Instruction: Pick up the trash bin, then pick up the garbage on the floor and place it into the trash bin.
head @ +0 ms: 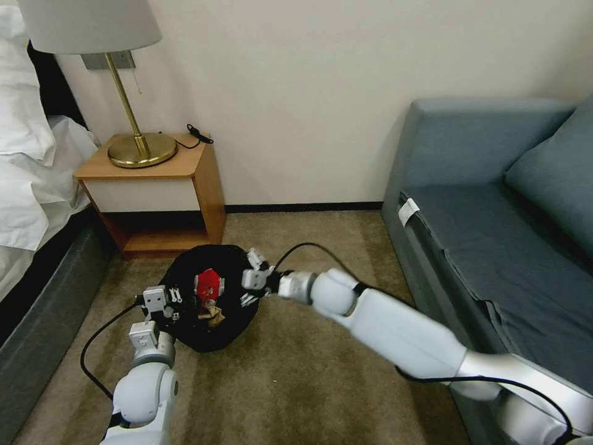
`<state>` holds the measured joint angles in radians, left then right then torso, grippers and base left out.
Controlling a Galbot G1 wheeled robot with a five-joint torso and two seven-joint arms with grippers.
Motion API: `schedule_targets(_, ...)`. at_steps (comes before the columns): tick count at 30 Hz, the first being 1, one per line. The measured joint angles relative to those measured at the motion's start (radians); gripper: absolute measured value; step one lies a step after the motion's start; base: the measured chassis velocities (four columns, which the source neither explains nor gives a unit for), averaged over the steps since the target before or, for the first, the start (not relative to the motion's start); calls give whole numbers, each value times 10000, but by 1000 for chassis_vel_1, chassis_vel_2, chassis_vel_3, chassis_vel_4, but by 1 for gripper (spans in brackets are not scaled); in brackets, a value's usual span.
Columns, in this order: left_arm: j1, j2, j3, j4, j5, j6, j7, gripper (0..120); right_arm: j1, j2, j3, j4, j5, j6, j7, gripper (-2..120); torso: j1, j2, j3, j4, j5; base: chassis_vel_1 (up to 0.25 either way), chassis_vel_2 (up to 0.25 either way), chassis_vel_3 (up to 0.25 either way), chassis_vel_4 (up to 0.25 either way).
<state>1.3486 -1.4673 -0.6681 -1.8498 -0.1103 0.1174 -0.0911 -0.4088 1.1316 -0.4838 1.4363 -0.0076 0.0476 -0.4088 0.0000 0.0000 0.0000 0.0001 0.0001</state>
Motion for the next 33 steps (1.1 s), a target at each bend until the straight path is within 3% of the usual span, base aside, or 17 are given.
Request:
schedule_targets(4,-51,7,71,27,-1,0,16,5,-528,-732,1448,474,-36,-44,-583,100,0,0,0,-1,1,0,0,0,0)
schedule_targets(8,-81,3,141,43,6,0,42,5,-1063,-1142,2510,886,18,-139,-250,100,0,0,0,-2,2,0,0,0,0)
schedule_targets(13,-163,22,217,45,9,4,95,5,-3032,-1619,5371,2199,930,-885,1277,100,0,2,-1,-3,1,0,0,0,0)
schedule_targets(17,-212,33,247,68,13,1,132,5,-3882,-1596,6087,2590,1345,-886,2247,100,0,2,-1,-3,1,0,0,0,0)
schedule_targets(20,-277,27,326,94,25,0,173,5,-5121,-1231,6913,3180,1746,-935,4121,100,0,2,-1,-2,2,0,0,0,0)
schedule_targets(23,-298,27,351,98,26,0,174,5,-5617,-977,7215,3462,1866,-1058,4862,100,0,2,-2,-3,-1,0,0,0,0)
schedule_targets(25,-362,39,388,130,28,14,178,5,-6424,-151,7796,3858,1941,-1227,5859,100,0,2,-1,-2,-2,0,0,0,0)
schedule_targets(28,-385,41,402,142,28,17,175,5,-6675,275,8007,3981,1956,-1290,6160,100,0,2,-2,-2,0,0,0,0,0)
schedule_targets(30,-411,46,480,175,28,29,175,5,-6971,952,8273,4122,1998,-1450,6664,100,0,2,-1,0,-2,0,0,0,0)
schedule_targets(33,-432,46,503,198,28,31,177,5,-7099,1192,8366,4166,2018,-1489,6752,100,0,2,-1,0,-3,0,0,0,0)
